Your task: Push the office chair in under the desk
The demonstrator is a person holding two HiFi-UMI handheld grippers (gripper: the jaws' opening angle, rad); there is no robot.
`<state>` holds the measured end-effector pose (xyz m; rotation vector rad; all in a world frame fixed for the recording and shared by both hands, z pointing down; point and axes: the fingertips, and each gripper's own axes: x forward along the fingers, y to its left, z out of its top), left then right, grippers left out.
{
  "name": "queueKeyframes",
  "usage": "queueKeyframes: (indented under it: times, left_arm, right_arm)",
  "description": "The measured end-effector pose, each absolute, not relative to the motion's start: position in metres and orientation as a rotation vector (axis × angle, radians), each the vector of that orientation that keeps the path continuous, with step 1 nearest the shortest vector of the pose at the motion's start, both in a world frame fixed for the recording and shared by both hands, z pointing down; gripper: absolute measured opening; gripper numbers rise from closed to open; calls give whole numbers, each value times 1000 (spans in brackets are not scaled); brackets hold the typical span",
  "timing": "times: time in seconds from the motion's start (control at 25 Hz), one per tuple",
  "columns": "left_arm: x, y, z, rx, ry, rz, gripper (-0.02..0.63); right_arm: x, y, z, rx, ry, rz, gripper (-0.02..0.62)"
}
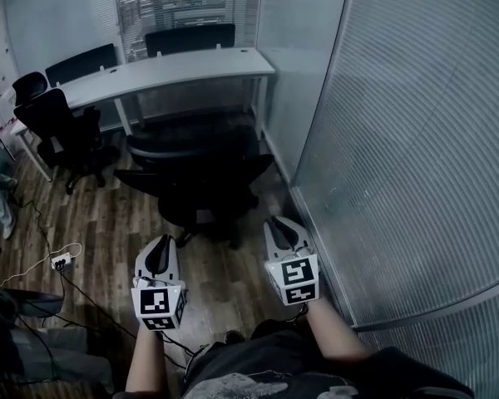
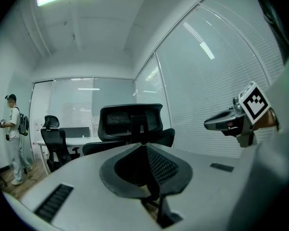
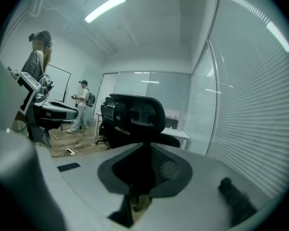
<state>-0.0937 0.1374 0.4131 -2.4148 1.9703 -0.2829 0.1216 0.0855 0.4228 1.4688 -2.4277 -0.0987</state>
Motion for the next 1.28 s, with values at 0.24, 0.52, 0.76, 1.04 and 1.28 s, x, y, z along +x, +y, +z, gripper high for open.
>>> queueKeyframes:
  times: [0.24,0.52,0.76,1.04,1.28]
  left_arm:
    - [-118,113,417,-2358,1977,-349,18]
    - [-146,65,423,-2330,1972,-440,149]
    - [-157,27,444,-2274,1906,-642,275]
    - [-180,-16,459,-2098,1873,-852,356]
    - [-206,-47,461,-1922,1862,-997,373]
  right_arm:
    - [119,62,435,1430,-2330,-133,130]
    - [100,13,433,1401,-2249,-230,196]
    - [87,-29,445,1374,-2210,-286,268]
    - [86,-74,458,1358,-2084,-401,302]
    - [81,-97,465,1286,-1980,-531,302]
